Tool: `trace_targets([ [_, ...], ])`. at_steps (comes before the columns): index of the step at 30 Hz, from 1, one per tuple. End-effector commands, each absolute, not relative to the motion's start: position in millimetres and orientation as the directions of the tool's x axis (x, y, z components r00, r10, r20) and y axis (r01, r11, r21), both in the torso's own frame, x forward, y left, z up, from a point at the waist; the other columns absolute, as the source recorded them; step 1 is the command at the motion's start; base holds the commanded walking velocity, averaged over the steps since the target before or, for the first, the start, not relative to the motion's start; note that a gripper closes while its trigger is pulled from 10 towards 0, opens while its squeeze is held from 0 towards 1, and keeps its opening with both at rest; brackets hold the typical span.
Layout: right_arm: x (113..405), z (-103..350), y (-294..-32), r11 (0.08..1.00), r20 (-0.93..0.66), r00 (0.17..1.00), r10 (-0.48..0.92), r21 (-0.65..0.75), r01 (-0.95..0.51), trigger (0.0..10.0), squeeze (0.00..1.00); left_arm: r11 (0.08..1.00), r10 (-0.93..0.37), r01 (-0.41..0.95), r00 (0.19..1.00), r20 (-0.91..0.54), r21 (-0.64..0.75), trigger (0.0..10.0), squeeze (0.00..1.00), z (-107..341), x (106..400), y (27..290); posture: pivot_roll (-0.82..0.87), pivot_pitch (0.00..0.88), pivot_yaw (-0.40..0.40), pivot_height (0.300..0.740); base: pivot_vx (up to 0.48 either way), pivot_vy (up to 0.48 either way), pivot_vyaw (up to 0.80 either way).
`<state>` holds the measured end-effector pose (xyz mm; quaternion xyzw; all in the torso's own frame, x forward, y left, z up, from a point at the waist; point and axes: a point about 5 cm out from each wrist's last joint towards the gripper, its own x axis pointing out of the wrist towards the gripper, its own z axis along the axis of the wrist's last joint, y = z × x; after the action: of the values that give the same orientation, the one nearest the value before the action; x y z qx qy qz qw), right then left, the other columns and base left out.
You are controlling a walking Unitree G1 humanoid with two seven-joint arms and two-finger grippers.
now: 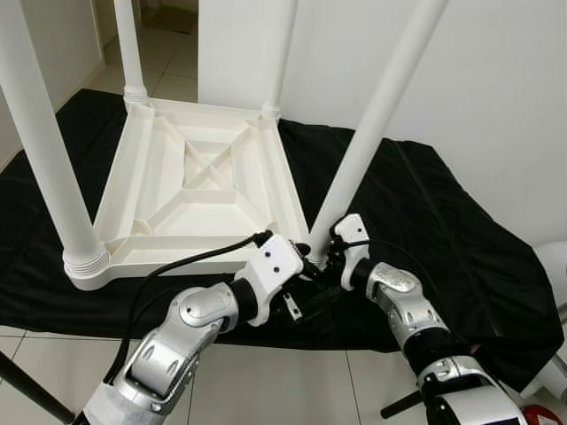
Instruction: Building children table
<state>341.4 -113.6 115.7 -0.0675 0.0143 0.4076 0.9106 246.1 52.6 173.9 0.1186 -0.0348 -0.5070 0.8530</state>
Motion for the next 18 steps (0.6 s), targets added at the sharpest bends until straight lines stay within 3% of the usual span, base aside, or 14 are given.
trace_targets([
  [1,343,112,-109,0.645,-0.117,0.656,0.745,-0.122,-0.754,7.0,0.00,0.420,-0.891,0.876,0.447,-0.074,0.236,10.0,0.00,174,247,49,0.07,0.000,-0.144,0.740,0.000,0.000,0.00],
  [2,345,112,-108,0.640,-0.119,0.651,0.750,-0.122,-0.759,1.7,0.00,0.419,-0.892,0.876,0.446,-0.073,0.238,10.0,0.00,175,247,48,0.07,0.000,-0.144,0.740,0.000,0.000,0.00],
  [5,345,112,-107,0.634,-0.118,0.645,0.755,-0.119,-0.764,1.0,0.00,0.418,-0.893,0.877,0.445,-0.071,0.238,10.0,0.00,175,248,47,0.07,0.000,-0.144,0.740,0.000,0.000,0.00],
  [6,346,111,-107,0.629,-0.117,0.639,0.760,-0.117,-0.769,0.1,0.00,0.418,-0.893,0.876,0.445,-0.071,0.239,10.0,0.00,175,248,47,0.07,0.000,-0.146,0.740,0.000,0.000,0.00],
  [14,344,106,-110,0.636,-0.120,0.643,0.757,-0.094,-0.766,0.0,0.00,0.420,-0.891,0.876,0.447,-0.072,0.237,10.0,0.00,174,248,47,0.07,0.000,-0.151,0.740,0.000,0.000,0.00],
  [18,339,100,-120,0.683,-0.075,0.684,0.726,-0.040,-0.729,0.0,0.00,0.422,-0.889,0.875,0.451,-0.081,0.236,10.0,0.00,172,246,48,0.07,0.000,-0.154,0.740,0.000,0.000,0.00],
])
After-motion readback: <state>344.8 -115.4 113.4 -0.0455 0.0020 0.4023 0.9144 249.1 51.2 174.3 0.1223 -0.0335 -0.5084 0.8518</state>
